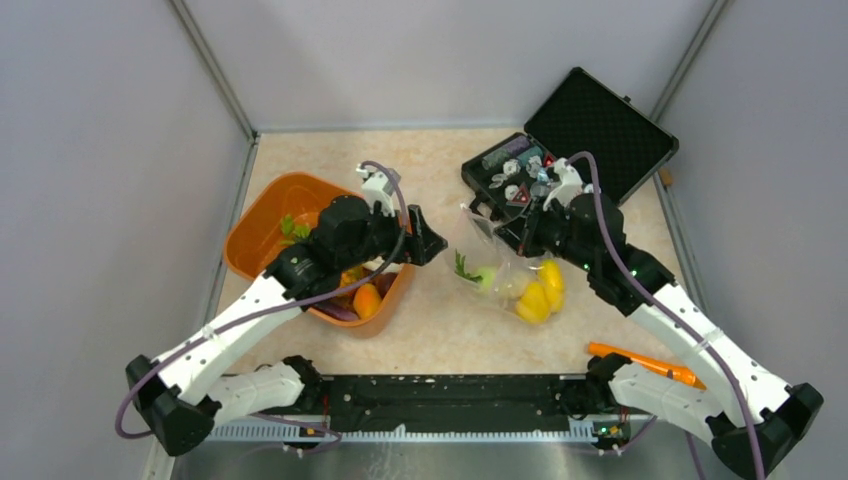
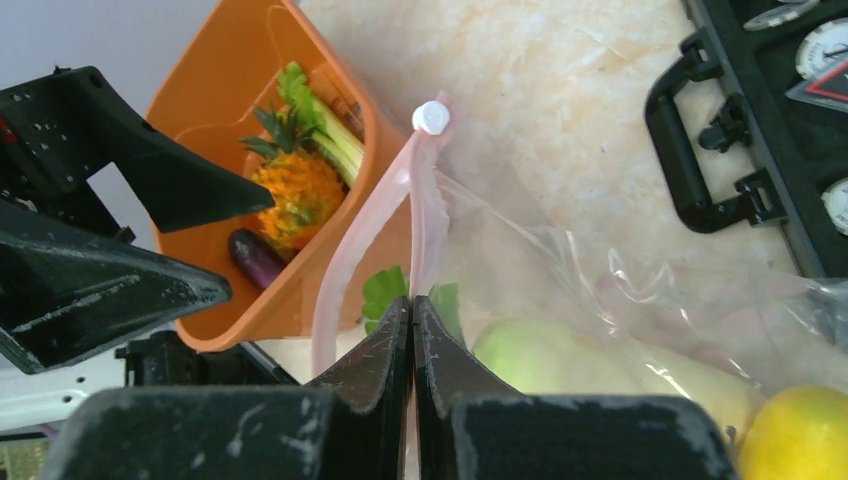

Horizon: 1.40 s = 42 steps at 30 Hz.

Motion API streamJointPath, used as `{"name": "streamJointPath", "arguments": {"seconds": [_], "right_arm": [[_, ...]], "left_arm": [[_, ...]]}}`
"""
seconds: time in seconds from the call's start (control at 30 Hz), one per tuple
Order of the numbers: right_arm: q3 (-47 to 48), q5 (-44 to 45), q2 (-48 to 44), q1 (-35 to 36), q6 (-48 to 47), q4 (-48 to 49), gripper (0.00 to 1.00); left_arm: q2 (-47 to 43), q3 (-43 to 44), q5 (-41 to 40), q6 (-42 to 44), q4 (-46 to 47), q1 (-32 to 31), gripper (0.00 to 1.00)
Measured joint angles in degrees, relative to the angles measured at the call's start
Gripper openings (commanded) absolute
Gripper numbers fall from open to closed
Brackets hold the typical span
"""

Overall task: Place the food in the zip-top bag and seal the zipper
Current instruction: Adjust the zipper food storage bag at the center of the board, then move the bin to the center of the board.

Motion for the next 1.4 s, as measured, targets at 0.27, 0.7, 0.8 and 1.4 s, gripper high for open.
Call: {"name": "streamJointPath", "arguments": {"seconds": [0.27,0.7,0.8,1.4], "right_arm": [[-0.4,-7.0,-1.5,0.0,0.8,4.5,0.00],[-0.9,-9.7,-4.2,0.0,1.5,6.4,0.00],[-1.4,-9.6,-4.2,0.0,1.7,6.5,0.00],[-1.5,-8.8,-2.1,0.0,1.6,6.7,0.00]], "left_arm": [[-11.4,-1.1,-18.6,3.3,-4.0,3.4,0.99],[-7.5,-4.9,-28.0,-2.1,-15.7,19.4,0.99],[-6.4,-5.5,-27.3,-2.3,-16.4,20.2,0.99],[4.5,-6.2,-4.6,5.3,-19.3,20.4,0.99]]}}
